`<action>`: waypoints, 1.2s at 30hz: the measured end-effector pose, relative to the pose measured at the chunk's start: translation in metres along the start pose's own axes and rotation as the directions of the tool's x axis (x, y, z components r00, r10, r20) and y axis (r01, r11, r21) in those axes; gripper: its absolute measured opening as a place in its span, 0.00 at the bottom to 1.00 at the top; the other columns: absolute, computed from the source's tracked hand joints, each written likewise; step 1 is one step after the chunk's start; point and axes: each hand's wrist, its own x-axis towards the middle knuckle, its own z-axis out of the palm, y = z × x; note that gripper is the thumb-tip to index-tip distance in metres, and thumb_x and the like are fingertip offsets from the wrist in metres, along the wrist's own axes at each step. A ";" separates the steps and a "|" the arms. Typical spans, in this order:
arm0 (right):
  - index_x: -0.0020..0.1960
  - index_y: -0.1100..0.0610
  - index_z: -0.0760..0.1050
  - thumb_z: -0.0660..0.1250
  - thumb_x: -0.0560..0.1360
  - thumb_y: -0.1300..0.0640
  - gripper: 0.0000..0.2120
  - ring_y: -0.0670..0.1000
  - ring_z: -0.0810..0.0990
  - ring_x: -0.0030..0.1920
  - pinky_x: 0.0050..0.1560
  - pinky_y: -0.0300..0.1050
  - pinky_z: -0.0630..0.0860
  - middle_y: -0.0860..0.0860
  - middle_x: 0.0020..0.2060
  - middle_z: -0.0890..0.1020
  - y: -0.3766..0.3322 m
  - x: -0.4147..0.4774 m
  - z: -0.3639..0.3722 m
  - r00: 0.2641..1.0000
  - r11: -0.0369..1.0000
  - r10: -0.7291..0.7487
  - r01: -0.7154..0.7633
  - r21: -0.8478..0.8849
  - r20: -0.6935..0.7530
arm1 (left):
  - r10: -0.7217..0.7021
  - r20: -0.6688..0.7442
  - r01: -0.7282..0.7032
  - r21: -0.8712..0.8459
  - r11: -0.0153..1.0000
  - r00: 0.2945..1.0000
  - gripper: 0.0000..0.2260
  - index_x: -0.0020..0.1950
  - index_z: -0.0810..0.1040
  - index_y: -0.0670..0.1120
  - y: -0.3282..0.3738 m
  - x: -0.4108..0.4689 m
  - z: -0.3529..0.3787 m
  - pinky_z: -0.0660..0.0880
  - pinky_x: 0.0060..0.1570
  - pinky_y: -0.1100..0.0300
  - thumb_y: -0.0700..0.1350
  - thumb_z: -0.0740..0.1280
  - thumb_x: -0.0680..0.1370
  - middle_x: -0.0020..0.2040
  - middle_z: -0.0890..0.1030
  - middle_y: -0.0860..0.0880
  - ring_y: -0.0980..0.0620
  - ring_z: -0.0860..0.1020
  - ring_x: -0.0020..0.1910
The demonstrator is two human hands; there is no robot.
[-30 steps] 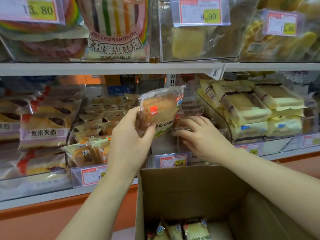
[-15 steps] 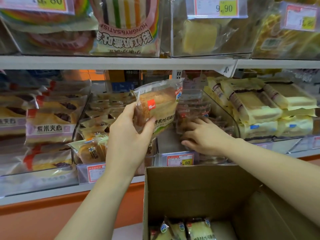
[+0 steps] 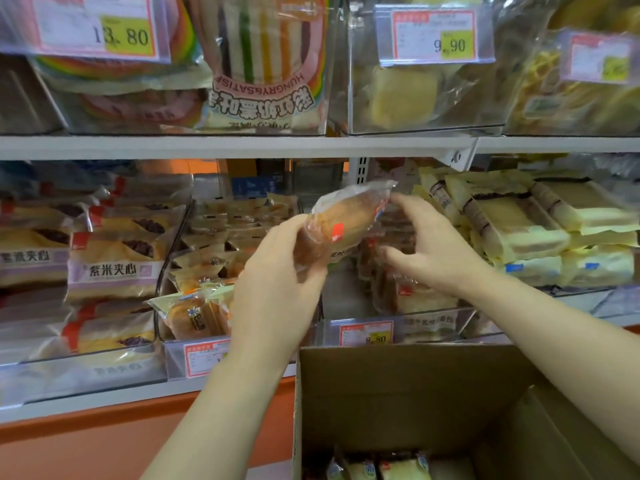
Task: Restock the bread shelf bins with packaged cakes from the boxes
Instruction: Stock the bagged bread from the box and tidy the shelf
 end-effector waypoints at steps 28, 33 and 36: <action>0.66 0.52 0.70 0.71 0.74 0.56 0.22 0.50 0.72 0.63 0.58 0.37 0.64 0.50 0.63 0.75 0.019 0.070 0.042 0.964 0.940 0.261 -0.241 0.240 -0.057 | -0.227 0.163 0.096 0.571 0.816 0.960 0.17 0.67 0.71 0.57 -0.013 0.027 0.024 0.64 0.66 0.47 0.57 0.60 0.79 0.63 0.77 0.51 0.48 0.73 0.64; 0.70 0.52 0.67 0.69 0.75 0.54 0.24 0.51 0.71 0.66 0.59 0.39 0.63 0.51 0.65 0.75 0.040 0.099 0.053 0.968 0.955 0.250 -0.242 0.170 -0.028 | -0.253 0.195 0.095 0.584 0.806 0.948 0.17 0.68 0.70 0.60 -0.015 0.029 0.026 0.64 0.66 0.49 0.58 0.57 0.80 0.64 0.75 0.52 0.50 0.73 0.63; 0.71 0.52 0.67 0.68 0.76 0.55 0.25 0.51 0.71 0.66 0.58 0.38 0.63 0.51 0.66 0.74 0.049 0.109 0.059 0.965 0.959 0.261 -0.256 0.119 -0.031 | -0.264 0.198 0.114 0.554 0.824 0.944 0.16 0.67 0.71 0.60 -0.019 0.030 0.024 0.62 0.67 0.49 0.58 0.57 0.80 0.64 0.74 0.53 0.51 0.72 0.64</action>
